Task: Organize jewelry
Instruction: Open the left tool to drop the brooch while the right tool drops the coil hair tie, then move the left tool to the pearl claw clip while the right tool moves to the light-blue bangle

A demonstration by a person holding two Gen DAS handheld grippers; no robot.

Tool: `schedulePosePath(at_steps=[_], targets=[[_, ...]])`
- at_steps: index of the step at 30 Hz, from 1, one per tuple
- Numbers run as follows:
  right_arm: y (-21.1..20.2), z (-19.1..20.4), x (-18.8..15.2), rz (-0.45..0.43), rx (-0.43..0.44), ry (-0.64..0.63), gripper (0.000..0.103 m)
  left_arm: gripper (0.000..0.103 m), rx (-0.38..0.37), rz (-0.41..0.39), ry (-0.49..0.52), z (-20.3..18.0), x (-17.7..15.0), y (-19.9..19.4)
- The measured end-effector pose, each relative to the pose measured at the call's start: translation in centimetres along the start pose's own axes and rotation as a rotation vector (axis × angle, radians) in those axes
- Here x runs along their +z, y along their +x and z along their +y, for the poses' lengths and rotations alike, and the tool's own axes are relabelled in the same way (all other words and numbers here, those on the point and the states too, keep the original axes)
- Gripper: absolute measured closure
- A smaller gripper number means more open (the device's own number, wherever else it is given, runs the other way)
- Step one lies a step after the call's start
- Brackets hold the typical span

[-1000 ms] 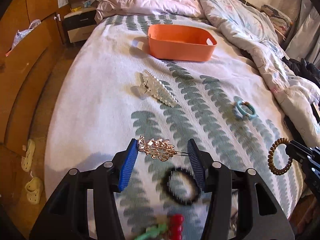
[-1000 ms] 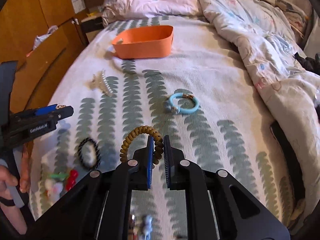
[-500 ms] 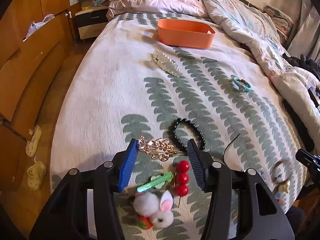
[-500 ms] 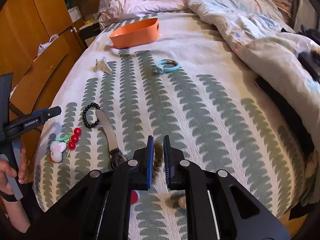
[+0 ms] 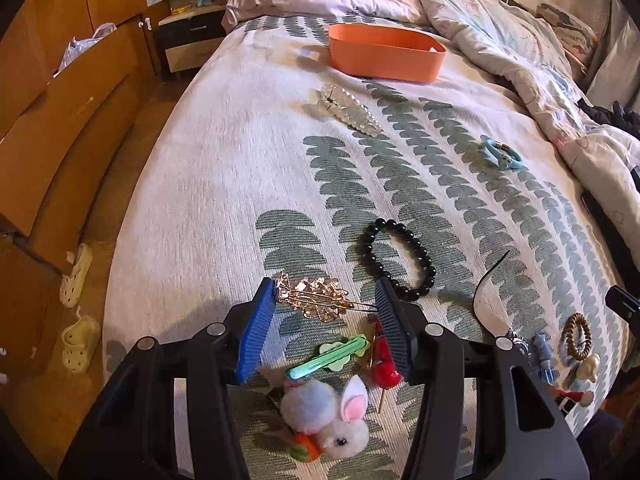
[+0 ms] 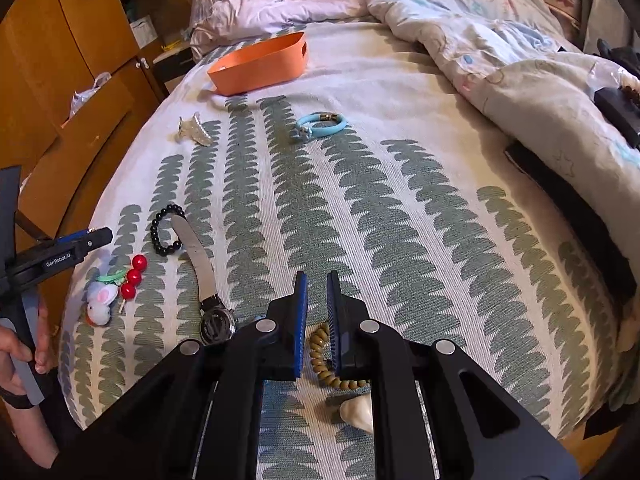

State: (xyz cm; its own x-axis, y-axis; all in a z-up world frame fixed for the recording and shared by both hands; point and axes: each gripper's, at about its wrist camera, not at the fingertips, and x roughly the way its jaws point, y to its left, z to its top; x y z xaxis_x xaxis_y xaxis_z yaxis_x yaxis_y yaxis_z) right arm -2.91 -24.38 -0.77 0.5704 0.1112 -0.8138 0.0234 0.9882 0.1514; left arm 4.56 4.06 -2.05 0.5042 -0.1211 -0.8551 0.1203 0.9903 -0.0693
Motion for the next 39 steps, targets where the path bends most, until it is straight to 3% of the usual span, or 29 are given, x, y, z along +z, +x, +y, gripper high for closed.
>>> schedulePosePath(at_steps=[4,6,11,16,18,20,29,39], targets=[[-0.4,0.0,-0.2,-0.016,0.004,-0.004,0.092,0.05,0.012,-0.006,-0.005,0.1,-0.1,-0.3],[-0.5,0.0,-0.3,-0.021,0.008,-0.006,0.091,0.041,0.012,-0.006,-0.006,0.1,-0.1,-0.3],[-0.8,-0.3,-0.4,-0.043,0.024,-0.003,0.087,0.04,0.013,-0.015,-0.01,0.1,0.0,-0.5],[-1.4,-0.8,-0.3,-0.092,0.029,0.006,0.081,0.031,0.036,-0.06,-0.004,0.0,0.0,-1.1],[-1.4,-0.9,-0.2,-0.097,0.018,0.006,0.075,0.023,0.05,-0.086,0.007,-0.2,-0.1,-1.6],[-1.3,-0.8,-0.3,-0.101,0.009,-0.001,0.061,0.023,0.06,-0.108,0.013,-0.5,0.0,-2.0],[-2.0,1.2,-0.4,-0.166,-0.021,-0.094,0.035,0.017,0.152,-0.222,0.063,-1.8,-0.2,-3.5],[-0.9,1.3,2.1,-0.142,-0.025,-0.125,0.015,0.016,0.162,-0.193,0.076,-1.8,0.9,-2.6]])
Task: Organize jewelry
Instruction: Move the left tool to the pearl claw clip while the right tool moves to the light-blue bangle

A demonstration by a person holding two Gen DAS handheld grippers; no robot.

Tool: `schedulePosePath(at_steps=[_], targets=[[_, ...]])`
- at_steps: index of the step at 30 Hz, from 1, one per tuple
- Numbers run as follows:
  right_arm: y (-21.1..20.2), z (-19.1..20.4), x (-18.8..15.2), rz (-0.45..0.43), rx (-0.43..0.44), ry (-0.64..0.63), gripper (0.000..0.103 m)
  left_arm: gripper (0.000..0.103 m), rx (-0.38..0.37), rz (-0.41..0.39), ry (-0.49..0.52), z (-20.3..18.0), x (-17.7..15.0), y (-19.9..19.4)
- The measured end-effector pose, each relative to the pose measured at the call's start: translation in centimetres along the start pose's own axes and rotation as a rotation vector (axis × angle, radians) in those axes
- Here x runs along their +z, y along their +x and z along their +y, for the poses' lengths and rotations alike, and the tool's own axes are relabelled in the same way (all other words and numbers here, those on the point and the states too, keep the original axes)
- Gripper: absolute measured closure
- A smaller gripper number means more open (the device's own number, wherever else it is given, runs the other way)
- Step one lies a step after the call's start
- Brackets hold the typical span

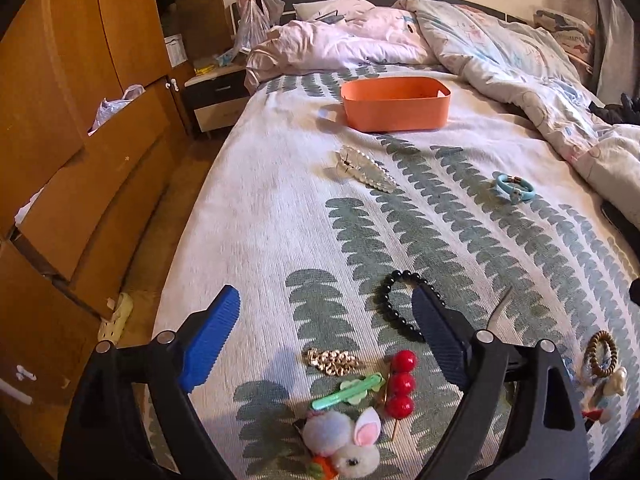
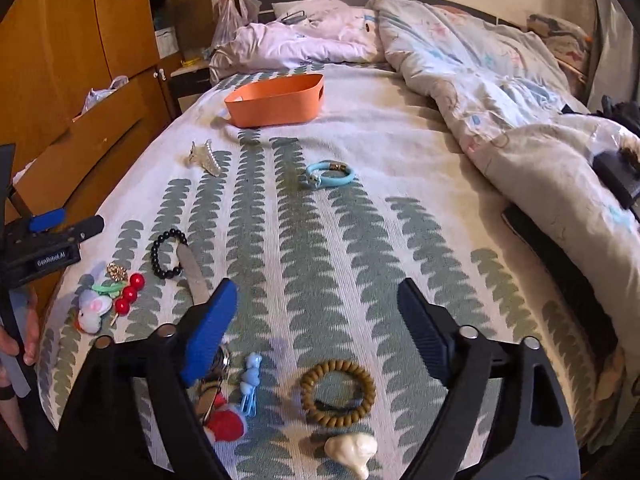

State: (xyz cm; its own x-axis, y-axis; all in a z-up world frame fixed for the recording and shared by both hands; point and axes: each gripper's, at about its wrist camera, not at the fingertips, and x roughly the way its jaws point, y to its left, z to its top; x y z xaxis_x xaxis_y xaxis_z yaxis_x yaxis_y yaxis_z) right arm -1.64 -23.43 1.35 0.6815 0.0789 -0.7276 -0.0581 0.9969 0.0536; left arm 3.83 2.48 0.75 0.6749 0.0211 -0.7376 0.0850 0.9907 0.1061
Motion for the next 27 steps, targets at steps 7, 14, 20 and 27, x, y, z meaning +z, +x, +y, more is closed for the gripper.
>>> schedulePosePath(at_steps=[7,14,20,27], targets=[[3.5,-0.9,4.1,0.066,0.083,0.041,0.01,0.016,-0.007,0.039,-0.018,1.2,3.3,2.6],[8.1,-0.4,8.1,0.136,0.109,0.018,0.01,0.016,-0.053,0.111,-0.095,2.9,6.8,6.4],[12.8,0.2,11.8,0.21,0.101,0.019,0.011,0.016,-0.068,0.186,-0.102,2.0,9.3,10.4],[17.3,0.1,11.9,0.288,0.081,0.02,0.015,0.016,-0.051,0.227,-0.071,-0.1,11.8,14.5]])
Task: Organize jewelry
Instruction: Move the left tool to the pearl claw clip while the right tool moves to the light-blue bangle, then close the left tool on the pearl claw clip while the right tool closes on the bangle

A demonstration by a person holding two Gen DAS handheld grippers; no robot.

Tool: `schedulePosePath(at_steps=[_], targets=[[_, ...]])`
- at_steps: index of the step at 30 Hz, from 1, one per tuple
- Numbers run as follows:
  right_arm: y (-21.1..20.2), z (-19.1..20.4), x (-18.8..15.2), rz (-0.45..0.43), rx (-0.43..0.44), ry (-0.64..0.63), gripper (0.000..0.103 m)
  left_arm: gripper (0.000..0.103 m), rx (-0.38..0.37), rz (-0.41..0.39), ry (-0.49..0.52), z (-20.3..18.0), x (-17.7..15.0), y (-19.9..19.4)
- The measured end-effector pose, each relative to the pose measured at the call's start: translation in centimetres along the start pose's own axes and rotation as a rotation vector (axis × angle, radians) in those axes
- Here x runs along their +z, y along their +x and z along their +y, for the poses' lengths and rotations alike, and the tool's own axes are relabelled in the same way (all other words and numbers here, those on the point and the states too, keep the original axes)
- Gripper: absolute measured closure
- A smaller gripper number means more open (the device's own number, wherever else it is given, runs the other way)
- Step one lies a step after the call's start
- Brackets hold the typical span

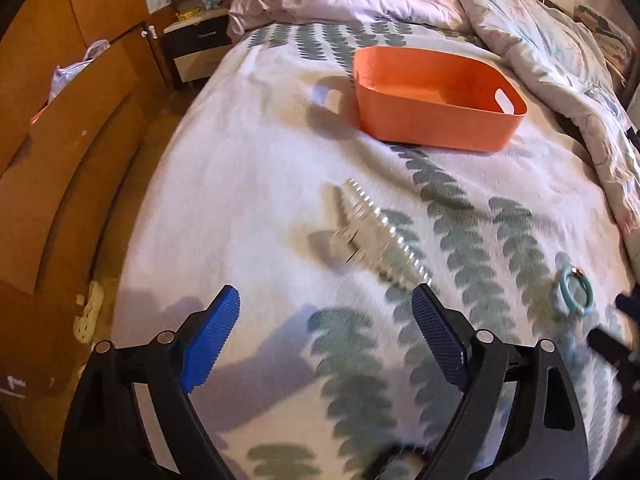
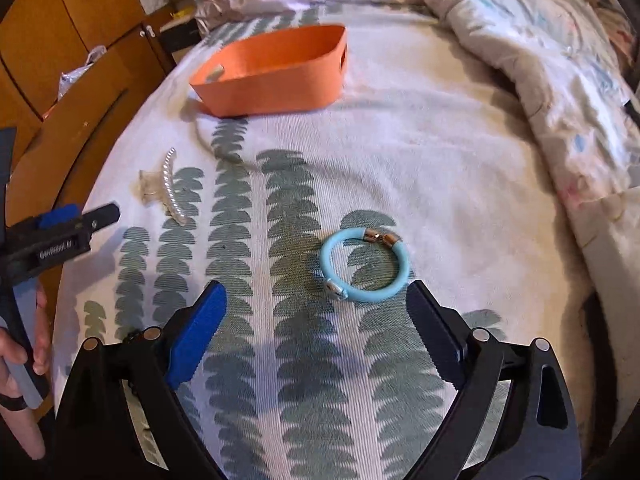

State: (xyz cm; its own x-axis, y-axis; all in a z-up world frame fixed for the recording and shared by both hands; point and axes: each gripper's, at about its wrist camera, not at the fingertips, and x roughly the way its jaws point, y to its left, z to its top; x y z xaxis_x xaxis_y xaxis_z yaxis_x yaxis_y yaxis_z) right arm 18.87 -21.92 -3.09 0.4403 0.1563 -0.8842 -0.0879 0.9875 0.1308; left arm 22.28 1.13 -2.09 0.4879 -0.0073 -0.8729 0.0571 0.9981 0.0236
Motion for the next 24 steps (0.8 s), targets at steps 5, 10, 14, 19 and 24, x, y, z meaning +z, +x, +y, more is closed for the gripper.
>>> schedulePosePath(at_steps=[5,10,14,19,24], targets=[[1.8,-0.1,0.0,0.015,-0.007,-0.005,0.022,0.016,-0.01,0.027,0.015,-1.7,1.4,2.0],[2.3,0.5,0.2,-0.011,-0.018,-0.046,0.027,0.016,-0.024,0.05,0.016,-2.6,2.1,3.6],[3.1,0.8,0.4,-0.005,-0.028,-0.057,0.029,0.016,-0.007,0.073,0.017,-2.8,2.3,4.7],[4.0,0.9,0.4,0.009,-0.059,-0.06,0.037,0.016,-0.001,0.095,0.013,-2.3,2.2,5.7],[4.8,0.7,0.2,0.007,-0.105,-0.068,0.046,0.016,-0.004,0.102,0.029,-2.8,2.1,6.5]])
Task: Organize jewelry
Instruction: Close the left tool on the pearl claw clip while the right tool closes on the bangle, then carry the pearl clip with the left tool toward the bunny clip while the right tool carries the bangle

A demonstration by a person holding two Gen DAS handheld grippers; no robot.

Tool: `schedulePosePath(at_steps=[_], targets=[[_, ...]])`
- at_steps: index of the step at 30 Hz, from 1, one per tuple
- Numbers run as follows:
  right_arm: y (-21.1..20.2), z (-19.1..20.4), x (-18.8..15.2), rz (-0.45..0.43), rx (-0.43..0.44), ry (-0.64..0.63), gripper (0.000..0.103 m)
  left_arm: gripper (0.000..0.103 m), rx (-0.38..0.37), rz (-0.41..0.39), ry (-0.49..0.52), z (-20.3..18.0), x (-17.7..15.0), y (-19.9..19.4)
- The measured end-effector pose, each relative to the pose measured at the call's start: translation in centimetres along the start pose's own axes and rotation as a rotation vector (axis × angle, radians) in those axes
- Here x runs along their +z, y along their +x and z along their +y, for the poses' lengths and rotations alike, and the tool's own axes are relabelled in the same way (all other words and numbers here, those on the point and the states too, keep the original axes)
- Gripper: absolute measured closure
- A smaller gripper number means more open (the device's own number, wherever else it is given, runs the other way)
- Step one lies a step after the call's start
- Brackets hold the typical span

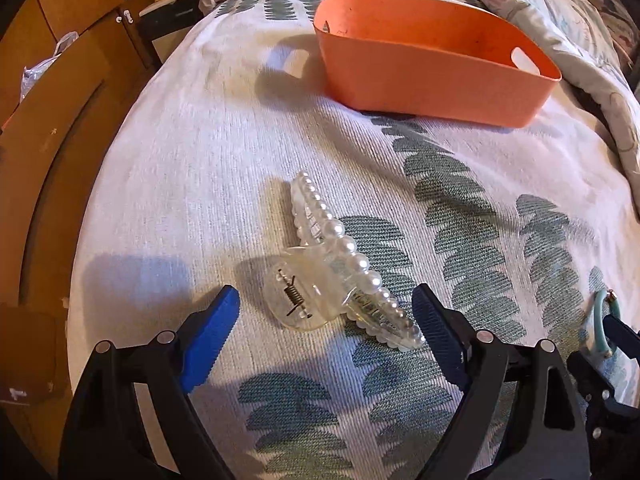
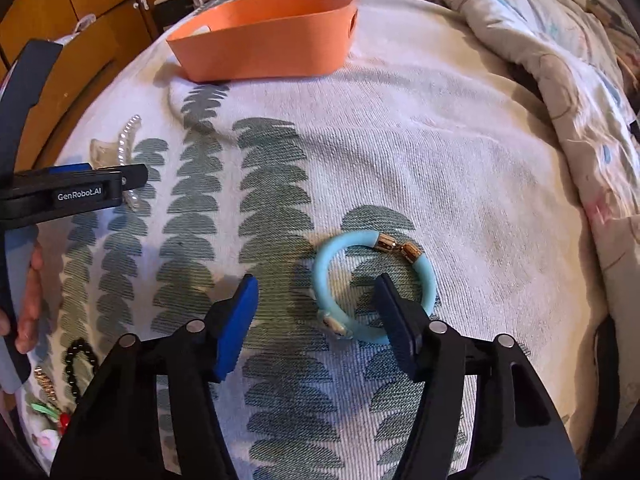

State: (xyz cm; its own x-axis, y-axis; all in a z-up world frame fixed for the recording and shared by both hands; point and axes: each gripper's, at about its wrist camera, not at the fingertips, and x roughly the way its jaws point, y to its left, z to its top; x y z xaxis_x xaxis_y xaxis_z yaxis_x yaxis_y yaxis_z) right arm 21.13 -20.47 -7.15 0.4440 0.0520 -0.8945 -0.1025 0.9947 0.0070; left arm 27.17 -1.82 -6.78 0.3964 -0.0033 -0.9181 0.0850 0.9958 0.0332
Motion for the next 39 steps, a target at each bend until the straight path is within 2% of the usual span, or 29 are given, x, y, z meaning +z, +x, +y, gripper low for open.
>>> schedulePosePath(at_steps=[5,7,10,11,13,17,18,20,21,28,39], targets=[[-0.3,-1.1,-0.1,-0.008,-0.015,0.031,0.07,0.016,0.012,-0.011,0.019,-0.3,-0.1,0.5],[-0.3,-1.3,-0.1,-0.004,-0.006,0.038,0.073,0.016,0.015,-0.019,0.026,-0.3,-0.2,0.5],[-0.6,-1.2,-0.1,-0.004,-0.02,0.033,0.082,0.026,0.029,-0.038,0.036,-0.3,-0.3,0.3],[-0.7,-1.1,-0.1,-0.006,-0.018,0.033,0.086,0.034,0.034,-0.043,0.042,-0.4,-0.4,0.2],[-0.8,-1.0,-0.1,-0.008,-0.02,0.034,0.087,0.036,0.033,-0.045,0.048,-0.4,-0.4,0.0],[-1.0,-1.1,-0.2,-0.007,-0.005,0.038,0.087,0.049,0.024,-0.048,0.04,0.2,-0.4,-0.3],[-1.1,-1.1,-0.2,-0.008,-0.001,0.042,0.088,0.063,0.02,-0.049,0.039,0.4,-0.5,-0.4],[-1.5,-1.3,-0.1,-0.021,0.011,0.054,0.089,0.079,0.007,-0.05,0.034,0.8,-0.4,-0.5],[-1.6,-1.3,-0.1,-0.025,0.011,0.054,0.089,0.081,-0.003,-0.045,0.03,1.0,-0.4,-0.5],[-4.4,-1.6,0.2,-0.078,0.044,0.072,0.092,0.086,-0.038,-0.047,0.008,2.4,-0.6,-1.3],[-7.2,-1.8,0.0,-0.135,0.073,0.091,0.092,0.091,-0.05,-0.085,-0.002,3.6,-0.9,-3.6]])
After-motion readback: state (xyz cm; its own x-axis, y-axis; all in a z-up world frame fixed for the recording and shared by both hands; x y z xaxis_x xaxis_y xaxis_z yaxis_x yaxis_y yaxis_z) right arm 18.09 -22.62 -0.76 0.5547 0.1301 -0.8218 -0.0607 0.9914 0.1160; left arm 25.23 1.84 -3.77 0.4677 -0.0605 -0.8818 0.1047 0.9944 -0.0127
